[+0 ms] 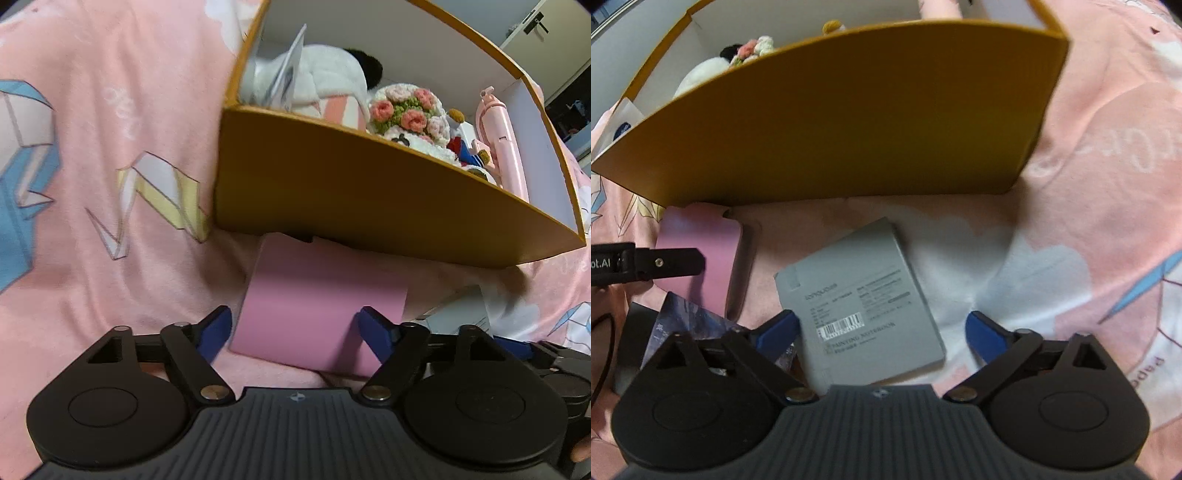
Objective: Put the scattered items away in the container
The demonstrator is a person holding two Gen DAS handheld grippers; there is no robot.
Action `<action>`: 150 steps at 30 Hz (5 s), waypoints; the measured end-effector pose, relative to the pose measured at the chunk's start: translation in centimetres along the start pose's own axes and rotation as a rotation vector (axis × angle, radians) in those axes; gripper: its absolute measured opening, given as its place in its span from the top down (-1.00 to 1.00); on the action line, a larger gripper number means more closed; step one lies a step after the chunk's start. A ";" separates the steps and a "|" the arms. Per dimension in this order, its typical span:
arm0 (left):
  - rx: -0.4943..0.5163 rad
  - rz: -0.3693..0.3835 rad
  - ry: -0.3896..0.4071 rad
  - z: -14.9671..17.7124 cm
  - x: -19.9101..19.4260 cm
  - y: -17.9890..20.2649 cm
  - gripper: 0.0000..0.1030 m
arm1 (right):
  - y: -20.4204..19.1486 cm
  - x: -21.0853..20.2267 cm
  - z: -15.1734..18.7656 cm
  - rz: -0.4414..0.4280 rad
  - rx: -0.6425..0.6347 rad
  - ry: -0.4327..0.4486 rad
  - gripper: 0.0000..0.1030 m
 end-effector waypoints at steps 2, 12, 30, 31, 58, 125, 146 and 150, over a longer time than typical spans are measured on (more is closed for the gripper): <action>-0.018 0.017 -0.011 -0.3 0.5 -0.4 -0.88 | -0.2 0.4 0.0 0.000 -0.014 -0.002 -1.00; -0.070 0.051 -0.025 -0.5 1.1 -1.2 -1.00 | -0.6 1.0 0.0 -0.013 -0.040 0.014 -1.00; -0.053 0.110 0.042 1.3 -3.7 -0.5 0.23 | -0.3 -3.3 -0.1 -0.074 0.055 0.047 -0.09; -0.048 0.116 0.047 1.3 -3.8 -0.2 0.28 | -0.4 -3.7 0.0 -0.081 0.055 0.055 -0.06; 0.038 0.192 0.082 -0.5 -2.4 4.3 0.53 | -1.8 -5.0 -0.4 -0.155 0.026 0.056 0.35; 0.198 0.107 0.339 -15.3 -7.7 4.2 0.63 | -6.5 -3.6 -21.1 -0.199 -0.532 0.239 0.68; 0.197 0.071 0.324 -16.8 -6.9 3.2 0.63 | -10.0 0.5 -16.6 -0.139 -1.177 0.281 0.68; 0.181 0.072 0.320 -16.9 -6.9 3.0 0.63 | -10.4 0.8 -14.1 -0.057 -1.412 0.353 0.69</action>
Point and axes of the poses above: each gripper's, at about its wrist camera, not at the fingertips, and x roughly the way its jaws point, y to its right, z to its underside, the point moved 2 cm from there along x, roughly the way its jaws point, and after that the axes turned 6 degrees about y, right-handed, at the moved point
